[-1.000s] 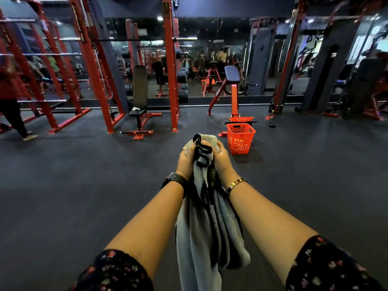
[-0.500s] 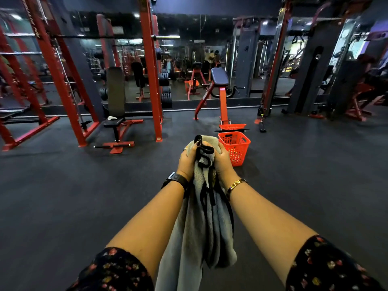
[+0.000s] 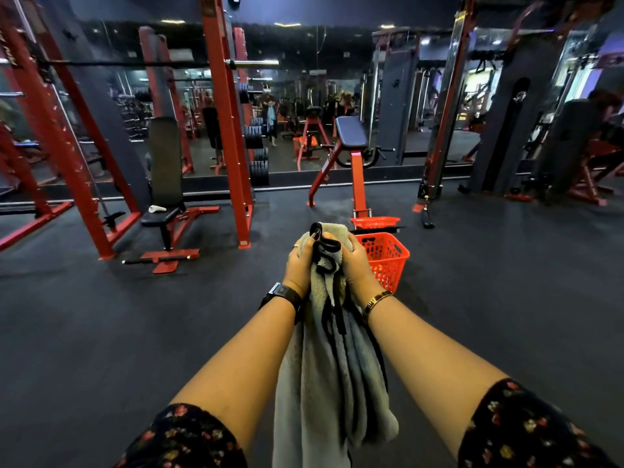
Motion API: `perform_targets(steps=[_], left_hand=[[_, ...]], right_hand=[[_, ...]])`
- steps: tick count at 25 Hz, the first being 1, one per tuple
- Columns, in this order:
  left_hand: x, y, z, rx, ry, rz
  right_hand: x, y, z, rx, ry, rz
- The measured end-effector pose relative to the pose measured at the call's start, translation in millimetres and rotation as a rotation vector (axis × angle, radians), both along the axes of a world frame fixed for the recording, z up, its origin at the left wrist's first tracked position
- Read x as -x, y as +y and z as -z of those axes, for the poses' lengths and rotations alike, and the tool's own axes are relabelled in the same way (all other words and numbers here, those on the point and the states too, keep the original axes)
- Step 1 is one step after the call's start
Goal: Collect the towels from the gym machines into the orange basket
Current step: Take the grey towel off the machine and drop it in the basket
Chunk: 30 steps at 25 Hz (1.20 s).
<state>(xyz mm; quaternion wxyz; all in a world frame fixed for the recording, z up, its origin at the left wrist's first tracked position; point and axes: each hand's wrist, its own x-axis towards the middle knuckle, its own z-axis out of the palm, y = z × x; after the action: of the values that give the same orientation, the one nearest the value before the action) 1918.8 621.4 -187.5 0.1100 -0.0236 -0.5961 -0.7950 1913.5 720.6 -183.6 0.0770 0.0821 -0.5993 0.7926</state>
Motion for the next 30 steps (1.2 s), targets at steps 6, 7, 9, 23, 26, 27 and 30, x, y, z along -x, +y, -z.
perform_targets(steps=[6, 7, 9, 23, 26, 27, 30], left_hand=[[146.6, 18.0, -0.5, -0.034, -0.016, 0.042], [171.1, 19.8, -0.5, -0.031, -0.016, 0.036], [222.5, 22.5, 1.6, -0.016, -0.002, 0.030], [611.3, 4.6, 8.5, -0.007, -0.051, 0.051], [689.9, 10.0, 8.6, -0.020, -0.067, 0.092], [717.7, 12.8, 9.3, -0.019, -0.078, 0.095], [796.3, 23.8, 9.8, -0.018, -0.075, 0.084]], right_hand=[[145.0, 19.1, -0.5, 0.006, 0.019, 0.018], [170.2, 21.1, 0.7, 0.002, 0.017, 0.013], [222.8, 23.1, 3.9, 0.007, 0.004, 0.004], [590.5, 6.5, 4.1, 0.020, -0.024, 0.042], [671.3, 12.5, 6.3, 0.006, -0.015, 0.058], [698.1, 15.8, 7.5, 0.005, -0.016, 0.057], [777.8, 26.2, 10.1, 0.006, -0.028, 0.041]])
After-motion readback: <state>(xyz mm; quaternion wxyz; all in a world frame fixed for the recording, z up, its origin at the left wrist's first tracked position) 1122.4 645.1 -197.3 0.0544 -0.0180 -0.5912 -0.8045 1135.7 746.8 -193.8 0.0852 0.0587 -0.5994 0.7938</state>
